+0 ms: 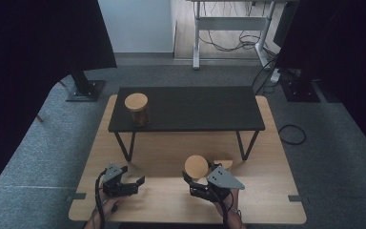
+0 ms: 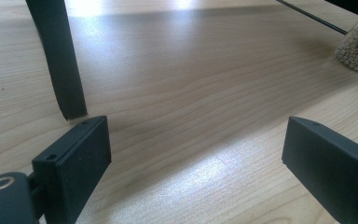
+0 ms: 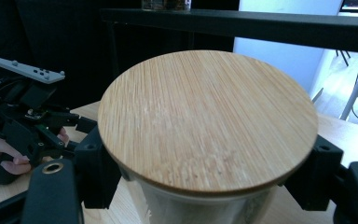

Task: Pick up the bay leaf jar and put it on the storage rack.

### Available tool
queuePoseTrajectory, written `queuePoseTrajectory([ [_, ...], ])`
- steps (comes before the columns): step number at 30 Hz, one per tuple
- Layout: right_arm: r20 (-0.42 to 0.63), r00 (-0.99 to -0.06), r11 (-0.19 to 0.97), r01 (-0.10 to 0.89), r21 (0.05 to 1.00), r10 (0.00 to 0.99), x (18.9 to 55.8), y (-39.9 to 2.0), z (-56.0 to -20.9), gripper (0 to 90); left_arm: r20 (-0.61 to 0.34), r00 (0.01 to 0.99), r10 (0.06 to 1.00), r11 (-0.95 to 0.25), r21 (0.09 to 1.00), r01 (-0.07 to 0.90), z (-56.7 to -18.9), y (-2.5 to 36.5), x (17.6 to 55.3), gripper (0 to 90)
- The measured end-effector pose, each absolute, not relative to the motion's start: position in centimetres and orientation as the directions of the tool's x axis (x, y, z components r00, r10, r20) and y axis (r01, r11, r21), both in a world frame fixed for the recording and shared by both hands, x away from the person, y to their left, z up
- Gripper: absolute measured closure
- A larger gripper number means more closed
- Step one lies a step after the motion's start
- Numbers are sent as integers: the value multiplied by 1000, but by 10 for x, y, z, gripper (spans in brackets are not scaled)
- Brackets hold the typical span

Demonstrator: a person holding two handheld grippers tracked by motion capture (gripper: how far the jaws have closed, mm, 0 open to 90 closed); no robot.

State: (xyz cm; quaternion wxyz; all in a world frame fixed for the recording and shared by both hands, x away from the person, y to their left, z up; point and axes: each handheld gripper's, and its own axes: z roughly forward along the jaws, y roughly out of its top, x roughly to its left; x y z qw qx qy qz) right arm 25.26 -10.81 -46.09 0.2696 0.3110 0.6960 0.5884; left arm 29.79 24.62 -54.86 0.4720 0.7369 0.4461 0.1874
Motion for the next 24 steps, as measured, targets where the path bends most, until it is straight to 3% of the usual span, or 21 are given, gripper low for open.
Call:
queuePoseTrajectory([
  [24,-12,-689,89,77,993,725,249,-111,-441,247,-151,534,832,-156,860,486,-549,246,299,75],
])
